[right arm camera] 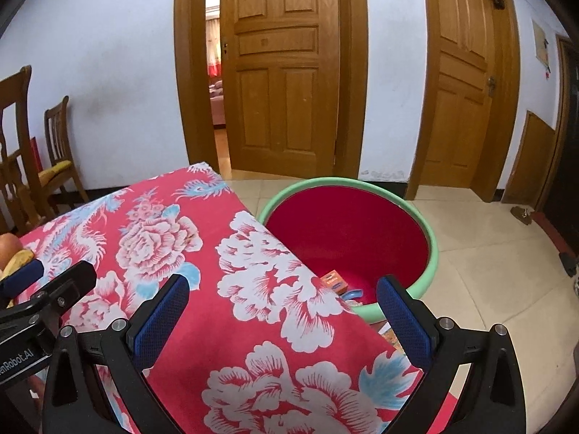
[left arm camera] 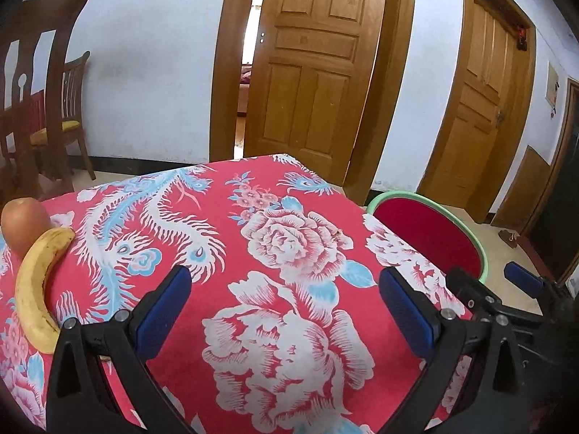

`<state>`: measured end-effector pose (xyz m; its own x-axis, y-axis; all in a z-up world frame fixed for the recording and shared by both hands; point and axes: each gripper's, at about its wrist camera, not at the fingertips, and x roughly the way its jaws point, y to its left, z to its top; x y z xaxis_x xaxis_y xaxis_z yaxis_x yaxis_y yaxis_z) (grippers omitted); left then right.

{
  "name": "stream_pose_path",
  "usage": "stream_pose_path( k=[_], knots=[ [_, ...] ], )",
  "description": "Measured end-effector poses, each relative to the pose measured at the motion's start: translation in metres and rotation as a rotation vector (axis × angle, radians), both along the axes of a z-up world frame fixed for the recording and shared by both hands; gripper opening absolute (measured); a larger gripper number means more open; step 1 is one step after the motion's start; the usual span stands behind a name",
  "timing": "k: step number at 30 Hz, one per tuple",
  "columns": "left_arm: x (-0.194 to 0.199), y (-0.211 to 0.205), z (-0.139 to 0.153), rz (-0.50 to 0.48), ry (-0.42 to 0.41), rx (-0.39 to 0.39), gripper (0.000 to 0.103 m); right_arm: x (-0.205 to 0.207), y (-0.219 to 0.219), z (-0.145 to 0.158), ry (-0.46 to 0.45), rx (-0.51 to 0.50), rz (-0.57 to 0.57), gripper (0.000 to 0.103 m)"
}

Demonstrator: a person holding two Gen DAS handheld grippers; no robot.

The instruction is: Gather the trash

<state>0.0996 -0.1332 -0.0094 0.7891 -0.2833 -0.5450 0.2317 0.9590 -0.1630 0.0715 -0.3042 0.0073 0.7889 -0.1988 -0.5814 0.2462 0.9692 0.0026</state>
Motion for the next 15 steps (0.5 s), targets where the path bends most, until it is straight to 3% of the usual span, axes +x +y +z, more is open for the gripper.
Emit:
stream_pose_path(
  k=[15],
  knots=[
    [0.0005,-0.0018,0.0002,-0.004,0.007,0.011,0.102,0.0011,-0.0033,0.0002,-0.007,0.03,0.006,0.103]
  ],
)
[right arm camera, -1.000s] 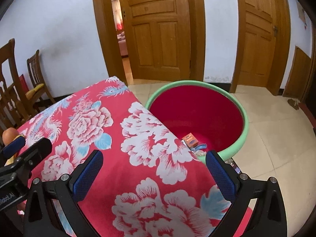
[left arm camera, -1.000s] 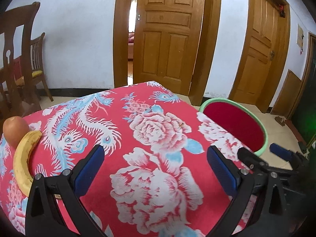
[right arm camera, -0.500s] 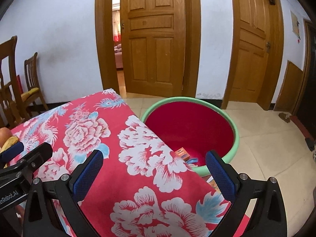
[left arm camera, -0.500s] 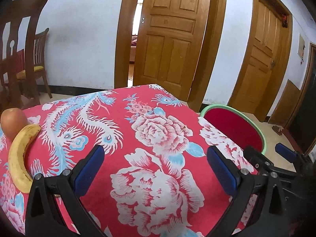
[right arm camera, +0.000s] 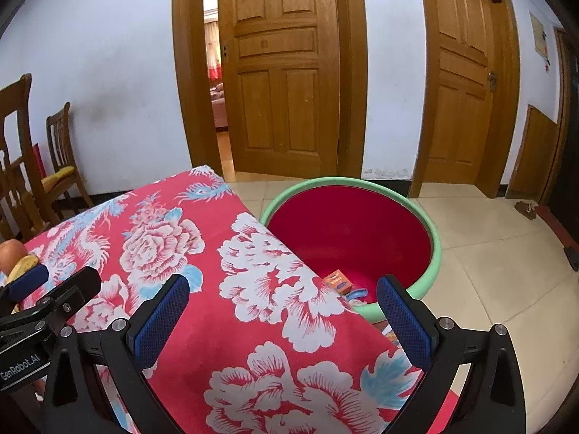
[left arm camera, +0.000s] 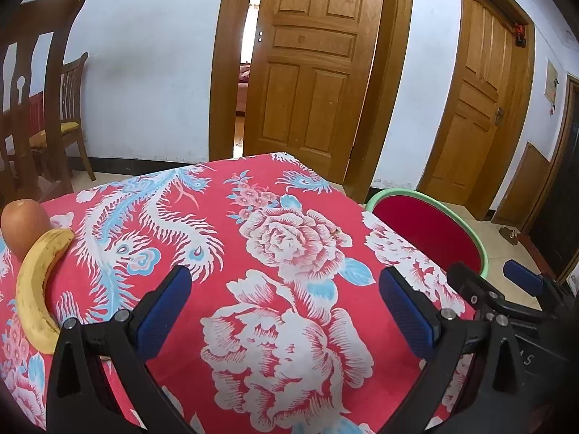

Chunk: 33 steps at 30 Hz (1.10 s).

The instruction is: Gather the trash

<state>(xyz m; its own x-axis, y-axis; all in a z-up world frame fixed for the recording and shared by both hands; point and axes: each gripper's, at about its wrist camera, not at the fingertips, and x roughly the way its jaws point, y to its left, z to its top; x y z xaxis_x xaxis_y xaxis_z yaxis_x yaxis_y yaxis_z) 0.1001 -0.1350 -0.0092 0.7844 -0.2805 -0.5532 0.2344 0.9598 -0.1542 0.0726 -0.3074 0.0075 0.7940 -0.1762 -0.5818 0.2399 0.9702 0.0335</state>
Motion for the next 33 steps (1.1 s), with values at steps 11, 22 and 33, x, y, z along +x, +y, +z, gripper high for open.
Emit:
stream_pose_path(
  k=[11,22,33],
  knots=[
    [0.0012,0.0001,-0.0008,0.001,0.007,0.001,0.102,0.0019,-0.0012,-0.0019,0.014,0.015,0.01,0.103],
    [-0.0001,0.0005,-0.0002,0.007,0.002,0.002,0.102,0.0012,-0.0015,-0.0013,0.014,0.016,0.012,0.103],
    [0.0004,0.0011,-0.0008,0.008,0.008,0.001,0.102,0.0009,-0.0012,-0.0006,0.015,0.014,0.011,0.103]
  ],
)
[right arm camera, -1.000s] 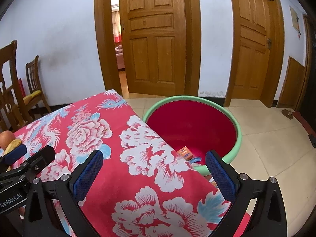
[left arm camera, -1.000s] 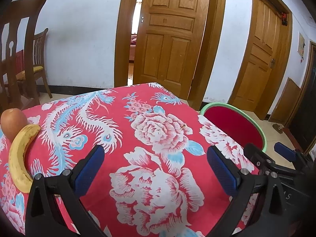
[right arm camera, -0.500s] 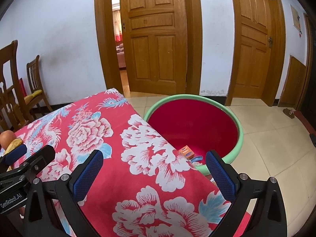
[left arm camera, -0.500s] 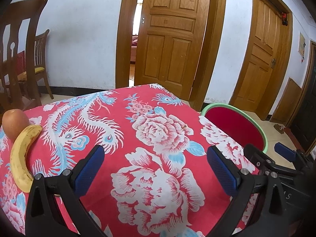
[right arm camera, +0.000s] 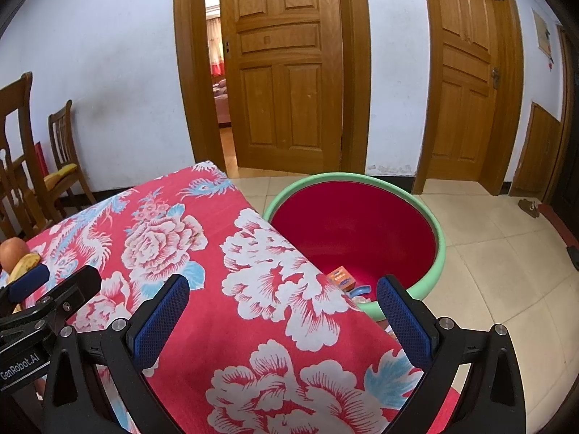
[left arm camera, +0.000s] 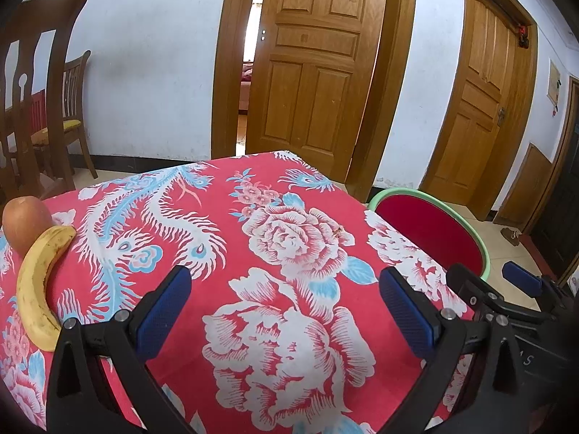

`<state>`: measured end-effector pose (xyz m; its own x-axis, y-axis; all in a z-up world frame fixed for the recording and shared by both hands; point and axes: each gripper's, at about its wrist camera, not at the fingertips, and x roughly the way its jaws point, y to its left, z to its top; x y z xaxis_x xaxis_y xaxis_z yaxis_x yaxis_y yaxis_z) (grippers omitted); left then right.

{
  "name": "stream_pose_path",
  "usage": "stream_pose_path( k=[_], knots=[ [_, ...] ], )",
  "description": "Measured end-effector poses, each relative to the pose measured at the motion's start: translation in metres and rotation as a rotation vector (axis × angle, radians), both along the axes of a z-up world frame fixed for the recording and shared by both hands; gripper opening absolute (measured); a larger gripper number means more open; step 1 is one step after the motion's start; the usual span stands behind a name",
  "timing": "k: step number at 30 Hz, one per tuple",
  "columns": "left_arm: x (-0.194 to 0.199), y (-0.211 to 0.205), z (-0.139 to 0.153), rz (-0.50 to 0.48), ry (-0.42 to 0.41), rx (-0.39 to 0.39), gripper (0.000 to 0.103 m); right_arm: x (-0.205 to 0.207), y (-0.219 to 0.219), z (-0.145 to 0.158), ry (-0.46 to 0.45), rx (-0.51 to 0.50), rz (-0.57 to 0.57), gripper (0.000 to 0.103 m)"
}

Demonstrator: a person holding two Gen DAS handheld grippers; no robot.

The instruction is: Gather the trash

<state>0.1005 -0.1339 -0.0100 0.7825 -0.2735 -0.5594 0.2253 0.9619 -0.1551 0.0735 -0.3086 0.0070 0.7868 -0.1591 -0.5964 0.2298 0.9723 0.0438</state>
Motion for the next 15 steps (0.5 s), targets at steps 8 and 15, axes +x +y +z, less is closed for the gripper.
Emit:
stream_pose_path(
  k=[8,15],
  knots=[
    [0.0,-0.0003,0.0001,0.003,-0.002,0.002,0.102,0.0012,-0.0004,-0.0005,0.003,0.005,0.004,0.103],
    [-0.0003,-0.0003,0.0002,0.003,-0.001,0.001,0.102,0.0018,-0.0003,-0.001,0.007,0.009,0.006,0.103]
  ],
)
